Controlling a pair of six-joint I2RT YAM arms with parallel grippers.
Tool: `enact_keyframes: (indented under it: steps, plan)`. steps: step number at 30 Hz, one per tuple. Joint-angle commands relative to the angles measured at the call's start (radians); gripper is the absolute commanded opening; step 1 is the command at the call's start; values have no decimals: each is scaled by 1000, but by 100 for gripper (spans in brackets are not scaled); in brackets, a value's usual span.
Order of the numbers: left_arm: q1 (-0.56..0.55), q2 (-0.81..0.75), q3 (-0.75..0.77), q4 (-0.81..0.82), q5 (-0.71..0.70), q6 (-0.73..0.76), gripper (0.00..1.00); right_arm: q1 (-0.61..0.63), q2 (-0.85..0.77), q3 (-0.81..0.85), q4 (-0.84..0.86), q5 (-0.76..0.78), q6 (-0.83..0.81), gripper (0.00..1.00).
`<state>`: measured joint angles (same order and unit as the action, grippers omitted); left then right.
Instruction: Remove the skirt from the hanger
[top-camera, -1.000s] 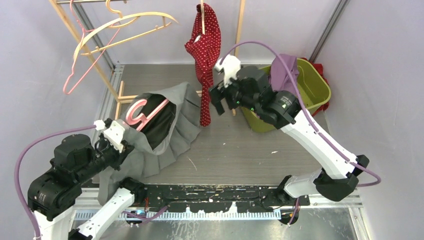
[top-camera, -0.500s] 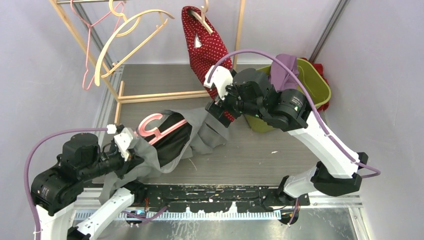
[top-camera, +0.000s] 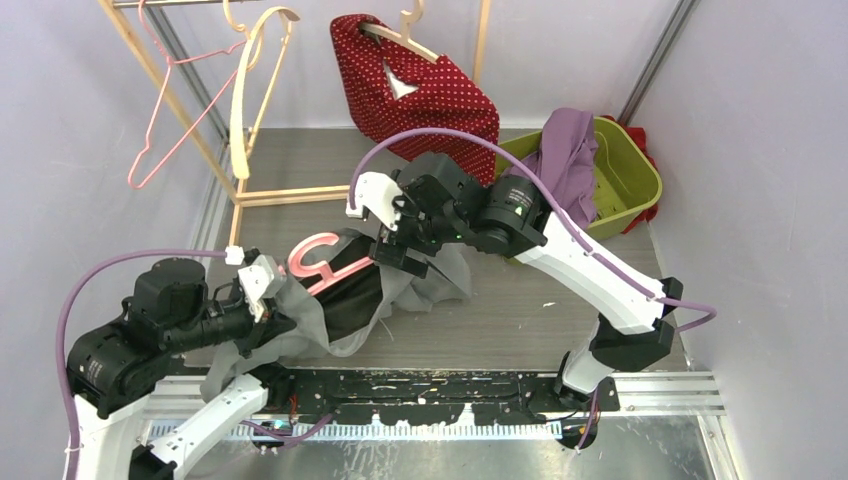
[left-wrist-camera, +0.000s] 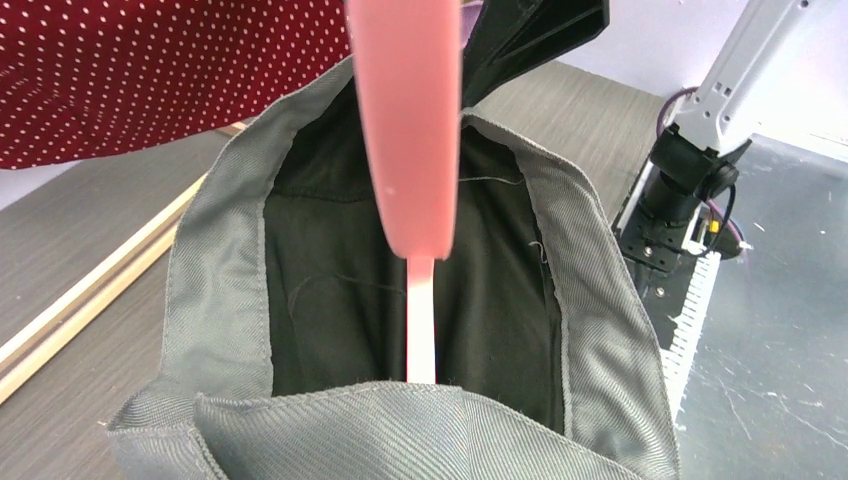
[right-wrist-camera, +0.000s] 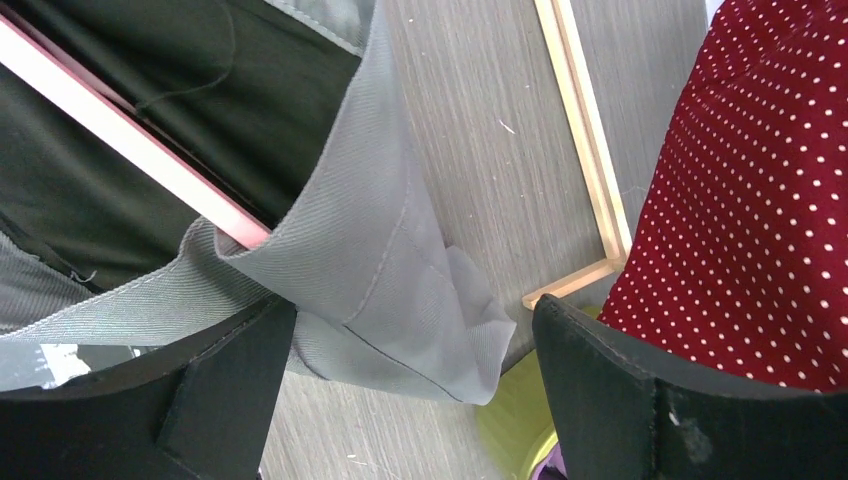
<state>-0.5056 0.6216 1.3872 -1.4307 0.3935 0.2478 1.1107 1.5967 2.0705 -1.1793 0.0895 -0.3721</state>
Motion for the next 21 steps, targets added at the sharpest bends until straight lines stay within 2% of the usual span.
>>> enact_keyframes:
  steps: [1,15,18,19,20,21]
  plan:
    - [-21,23,61,106,44,20,0,17,-16,25,11,-57,-33,93]
    - [-41,38,92,159,43,28,0,18,-46,-174,159,-144,-10,89]
    - [-41,43,93,178,40,27,0,18,-48,-185,168,-131,-14,82]
    - [-41,44,94,183,38,26,0,18,-47,-185,168,-124,-15,77]
    - [-41,45,95,188,37,27,0,18,-45,-182,169,-114,-17,69]
    - [-40,47,95,196,35,27,0,18,-43,-178,168,-102,-18,55]
